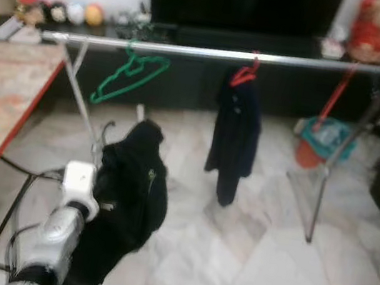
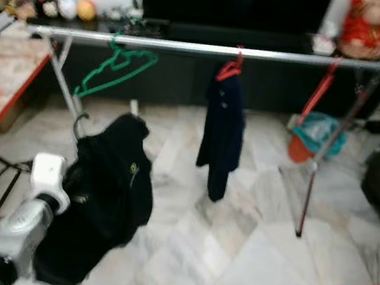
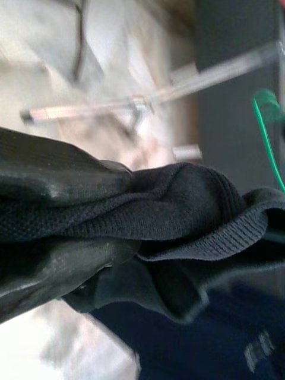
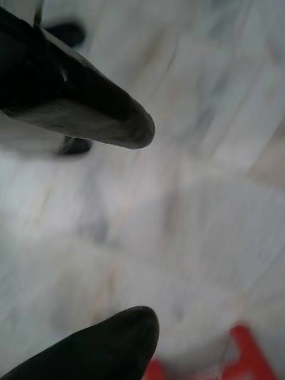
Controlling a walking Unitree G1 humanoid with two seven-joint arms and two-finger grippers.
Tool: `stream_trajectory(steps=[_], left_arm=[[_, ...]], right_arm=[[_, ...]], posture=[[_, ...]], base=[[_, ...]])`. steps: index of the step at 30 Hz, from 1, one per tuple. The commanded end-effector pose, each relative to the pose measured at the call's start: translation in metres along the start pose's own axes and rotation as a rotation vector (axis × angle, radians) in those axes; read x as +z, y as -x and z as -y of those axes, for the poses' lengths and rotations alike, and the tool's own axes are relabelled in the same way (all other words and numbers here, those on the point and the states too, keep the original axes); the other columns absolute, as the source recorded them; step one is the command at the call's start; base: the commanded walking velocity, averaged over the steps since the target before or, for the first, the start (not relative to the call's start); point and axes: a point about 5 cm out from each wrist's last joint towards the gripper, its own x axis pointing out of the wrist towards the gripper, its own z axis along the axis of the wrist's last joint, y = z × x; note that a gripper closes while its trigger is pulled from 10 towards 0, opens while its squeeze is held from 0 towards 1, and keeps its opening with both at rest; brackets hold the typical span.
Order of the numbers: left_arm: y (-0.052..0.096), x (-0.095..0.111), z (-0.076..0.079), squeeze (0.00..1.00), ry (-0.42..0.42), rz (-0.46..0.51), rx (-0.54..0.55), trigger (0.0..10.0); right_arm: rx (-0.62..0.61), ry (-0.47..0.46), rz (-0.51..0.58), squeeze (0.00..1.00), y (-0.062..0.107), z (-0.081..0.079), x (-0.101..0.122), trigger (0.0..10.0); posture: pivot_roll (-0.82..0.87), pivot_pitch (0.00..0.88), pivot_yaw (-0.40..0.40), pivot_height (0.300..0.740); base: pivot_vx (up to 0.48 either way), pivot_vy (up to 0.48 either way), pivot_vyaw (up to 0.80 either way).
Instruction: Hang hanger
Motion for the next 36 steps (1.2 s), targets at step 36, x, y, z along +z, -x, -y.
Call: stream_trajectory(steps=[36], left_arm=[[-0.02, 0.014, 0.06, 0.0, 0.021, 0.008, -0.325, 10.0]], right_arm=[[0.022, 0.01, -0.021, 0.0, 0.003, -0.003, -0.008, 10.0]], posture=[[-0.06, 0.0, 0.05, 0.74]], base=[[0.343, 0.0, 0.07]])
